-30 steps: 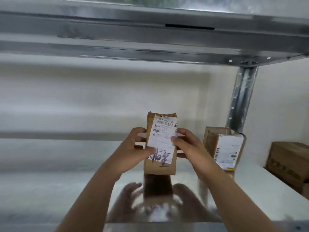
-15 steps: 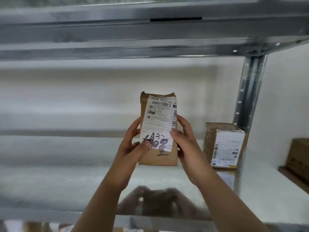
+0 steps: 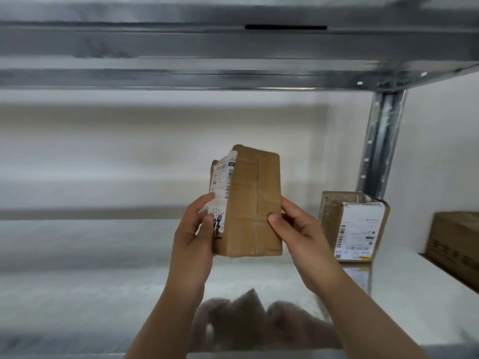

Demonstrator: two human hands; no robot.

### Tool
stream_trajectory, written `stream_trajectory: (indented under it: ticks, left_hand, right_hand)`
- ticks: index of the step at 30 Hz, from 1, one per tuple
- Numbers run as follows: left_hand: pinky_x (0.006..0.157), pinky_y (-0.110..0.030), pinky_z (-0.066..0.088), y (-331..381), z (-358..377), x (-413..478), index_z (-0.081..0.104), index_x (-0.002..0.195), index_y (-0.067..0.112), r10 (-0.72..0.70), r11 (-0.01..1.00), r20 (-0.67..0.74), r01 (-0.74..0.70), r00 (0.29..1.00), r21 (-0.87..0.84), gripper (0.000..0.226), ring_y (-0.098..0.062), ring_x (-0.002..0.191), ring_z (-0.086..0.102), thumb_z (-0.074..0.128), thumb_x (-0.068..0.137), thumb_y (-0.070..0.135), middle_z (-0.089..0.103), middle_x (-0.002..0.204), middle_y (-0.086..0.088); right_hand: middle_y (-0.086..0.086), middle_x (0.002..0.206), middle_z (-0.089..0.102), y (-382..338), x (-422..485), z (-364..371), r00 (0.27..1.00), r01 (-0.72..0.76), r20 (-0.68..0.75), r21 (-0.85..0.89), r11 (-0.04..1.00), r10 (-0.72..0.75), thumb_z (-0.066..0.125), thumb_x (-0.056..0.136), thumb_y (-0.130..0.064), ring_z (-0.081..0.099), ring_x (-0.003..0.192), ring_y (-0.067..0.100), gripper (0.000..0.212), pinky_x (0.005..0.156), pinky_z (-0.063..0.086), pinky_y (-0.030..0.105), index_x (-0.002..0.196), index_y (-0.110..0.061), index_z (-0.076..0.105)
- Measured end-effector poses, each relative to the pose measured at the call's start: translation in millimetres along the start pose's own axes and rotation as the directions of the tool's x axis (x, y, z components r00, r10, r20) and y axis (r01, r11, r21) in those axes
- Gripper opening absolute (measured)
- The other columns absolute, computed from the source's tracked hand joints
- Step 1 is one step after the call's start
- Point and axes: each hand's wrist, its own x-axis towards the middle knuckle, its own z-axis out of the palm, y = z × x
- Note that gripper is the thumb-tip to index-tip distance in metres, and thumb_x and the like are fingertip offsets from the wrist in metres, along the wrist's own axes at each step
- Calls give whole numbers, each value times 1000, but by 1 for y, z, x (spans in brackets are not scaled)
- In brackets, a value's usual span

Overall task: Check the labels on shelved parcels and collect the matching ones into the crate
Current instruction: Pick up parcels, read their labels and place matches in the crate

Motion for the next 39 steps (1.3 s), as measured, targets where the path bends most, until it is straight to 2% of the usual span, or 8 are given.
stream_trajectory:
  ticks: [4, 7, 25, 28, 32, 35, 37, 39]
  left_hand:
    - [96, -45, 58, 8, 0, -5, 57, 143, 39, -10, 1000, 139, 13, 990, -23, 50, -15, 116, 71, 52, 94, 48, 73, 128, 11]
    - [105, -43, 50, 15, 0, -8, 43, 154, 40, -14, 999, 256, 25, 967, -38, 68, -11, 118, 70, 61, 88, 35, 74, 127, 11]
    - [104, -46, 55, 16, -3, -8, 42, 155, 39, -14, 999, 248, 21, 969, -25, 69, -10, 119, 70, 60, 89, 34, 66, 140, 14]
    - [91, -39, 62, 12, -3, -8, 51, 149, 37, -17, 1000, 232, 22, 973, -22, 55, -12, 115, 72, 56, 94, 33, 71, 130, 12]
    - [65, -34, 64, 1, -9, -3, 63, 130, 36, -17, 1000, -41, 17, 999, 0, 32, -21, 99, 76, 57, 103, 22, 78, 107, -1]
    - [58, -35, 63, -2, -8, -2, 64, 123, 34, -51, 999, -89, 52, 995, 12, 31, -26, 98, 74, 53, 106, 10, 74, 111, -10]
    - [64, -35, 64, -1, -7, -2, 67, 123, 33, -71, 997, -48, 70, 996, -10, 25, -23, 102, 74, 54, 106, 22, 72, 118, -7]
    - [77, -38, 64, 1, -7, -4, 68, 128, 37, -82, 993, 53, 86, 995, -78, 33, -18, 112, 72, 54, 99, 44, 72, 125, 1]
  right_hand:
    - [-9, 148, 63, -2, -3, 1, 989, 2, 146, 118, 993, -20, 54, 107, -26, 60, 137, 15, 54, 113, 47, 40, 157, -40, 40]
    - [-7, 154, 57, 0, -4, -2, 974, -23, 228, 149, 989, -12, 52, 100, -21, 56, 141, 21, 70, 116, 44, 49, 161, -46, 28]
    - [-11, 157, 54, 5, -5, 1, 979, -5, 204, 71, 997, -10, 57, 98, -25, 53, 144, 17, 71, 122, 38, 55, 159, -50, 30]
    - [-16, 153, 56, 6, -5, 0, 985, -13, 175, 45, 999, 5, 58, 96, -33, 57, 139, 13, 70, 116, 45, 51, 159, -49, 31]
    - [-13, 140, 67, 6, -2, -5, 997, -53, 62, 49, 997, 49, 65, 99, -29, 66, 128, 15, 62, 108, 53, 59, 157, -36, 44]
    - [-5, 129, 74, 7, -2, -3, 999, -33, 33, 24, 999, 32, 57, 103, -14, 70, 121, 21, 44, 96, 61, 41, 144, -30, 60]
    - [-6, 133, 72, 8, -3, -2, 998, -16, 58, 41, 999, 14, 63, 102, -21, 67, 125, 18, 44, 95, 59, 32, 144, -34, 59]
    - [-8, 142, 65, 8, -3, -2, 995, -32, 101, 74, 997, 25, 65, 96, -29, 64, 130, 15, 55, 102, 57, 38, 147, -46, 53]
